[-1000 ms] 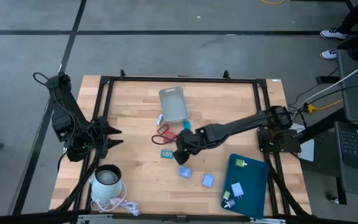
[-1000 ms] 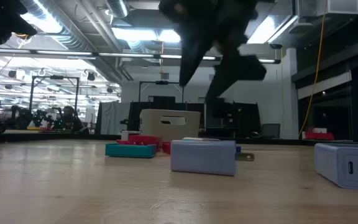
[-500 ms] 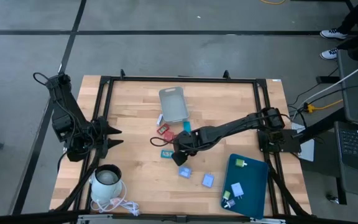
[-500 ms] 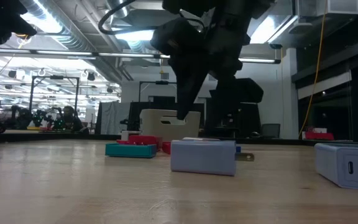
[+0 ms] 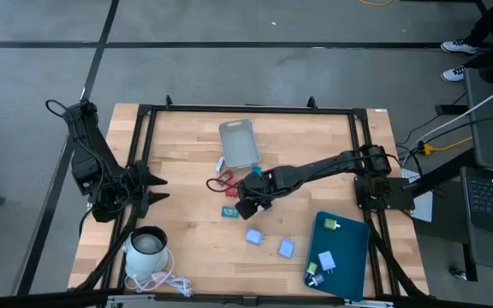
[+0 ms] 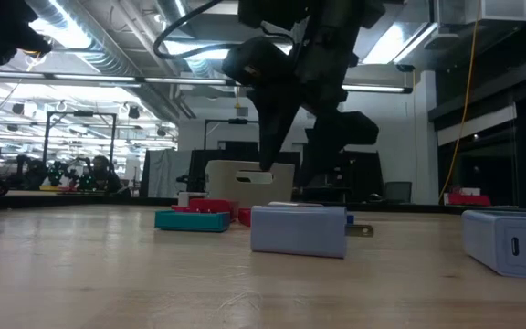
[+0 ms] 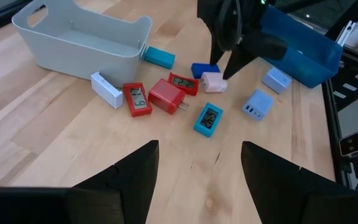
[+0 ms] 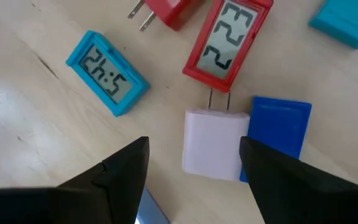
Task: Pick & Place Office items
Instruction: Put the pink charger adapter into the blue bin
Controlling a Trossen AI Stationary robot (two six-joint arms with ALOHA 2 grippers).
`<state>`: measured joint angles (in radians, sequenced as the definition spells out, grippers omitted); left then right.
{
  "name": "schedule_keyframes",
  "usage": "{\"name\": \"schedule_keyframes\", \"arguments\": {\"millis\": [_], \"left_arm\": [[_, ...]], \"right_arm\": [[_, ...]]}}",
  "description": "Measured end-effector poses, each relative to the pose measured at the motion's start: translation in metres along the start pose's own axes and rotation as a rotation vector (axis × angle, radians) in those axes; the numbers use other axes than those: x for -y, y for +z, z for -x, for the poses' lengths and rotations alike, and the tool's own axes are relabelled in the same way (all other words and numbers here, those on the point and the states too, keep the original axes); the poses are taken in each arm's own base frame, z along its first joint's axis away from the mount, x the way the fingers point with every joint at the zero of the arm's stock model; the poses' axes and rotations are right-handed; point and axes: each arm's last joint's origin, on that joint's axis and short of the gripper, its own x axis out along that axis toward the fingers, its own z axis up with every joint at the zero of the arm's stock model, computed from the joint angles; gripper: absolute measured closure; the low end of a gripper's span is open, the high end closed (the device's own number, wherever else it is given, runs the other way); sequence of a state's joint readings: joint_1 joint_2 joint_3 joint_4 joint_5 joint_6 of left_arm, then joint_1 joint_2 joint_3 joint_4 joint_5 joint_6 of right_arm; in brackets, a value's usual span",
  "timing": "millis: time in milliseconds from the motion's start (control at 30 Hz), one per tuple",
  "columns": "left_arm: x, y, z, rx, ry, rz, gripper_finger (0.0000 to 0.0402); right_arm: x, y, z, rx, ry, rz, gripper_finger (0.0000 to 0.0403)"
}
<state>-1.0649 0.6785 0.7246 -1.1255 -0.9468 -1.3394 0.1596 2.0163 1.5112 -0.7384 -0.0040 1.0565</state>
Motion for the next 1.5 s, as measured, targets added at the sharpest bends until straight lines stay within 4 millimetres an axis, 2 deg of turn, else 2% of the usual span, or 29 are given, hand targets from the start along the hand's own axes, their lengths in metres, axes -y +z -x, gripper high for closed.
{"name": "schedule_keyframes", "arguments": {"millis": [167, 433, 533, 800, 900, 1067, 1300, 1400, 1500], "left_arm": [[0.000, 0.000, 0.000, -0.014, -0.003, -0.009, 0.0178], [0.000, 0.000, 0.000, -0.014, -0.003, -0.013, 0.0178], [0.000, 0.000, 0.000, -0.014, -0.003, -0.011, 0.0178], [0.000, 0.000, 0.000, -0.012, -0.003, -0.008, 0.0178], [0.000, 0.000, 0.000, -0.005, -0.001, -0.002, 0.0178], [0.000, 0.000, 0.000, 0.001, 0.000, 0.001, 0.0178], [0.000, 0.000, 0.000, 0.002, 0.000, 0.002, 0.0178], [0.000, 0.000, 0.000, 0.002, 0.000, 0.009, 0.0178], [0.000, 0.000, 0.000, 0.002, 0.000, 0.011, 0.0178]], "right_arm": [[0.003, 0.002, -0.006, -0.009, -0.023, 0.004, 0.0146], [0.004, -0.007, -0.041, -0.118, -0.049, 0.020, 0.0146], [0.003, -0.007, -0.045, -0.133, -0.033, 0.021, 0.0146], [0.004, -0.005, -0.046, -0.103, -0.044, -0.011, 0.0147], [0.004, -0.005, -0.046, -0.093, -0.050, -0.010, 0.0164], [0.001, -0.003, -0.044, -0.078, -0.023, -0.005, 0.0217], [-0.009, 0.004, -0.038, -0.029, 0.059, 0.021, 0.0216], [-0.012, 0.005, -0.030, -0.017, 0.092, 0.014, 0.0216], [-0.017, 0.004, -0.014, 0.008, 0.118, 0.027, 0.0216]]}}
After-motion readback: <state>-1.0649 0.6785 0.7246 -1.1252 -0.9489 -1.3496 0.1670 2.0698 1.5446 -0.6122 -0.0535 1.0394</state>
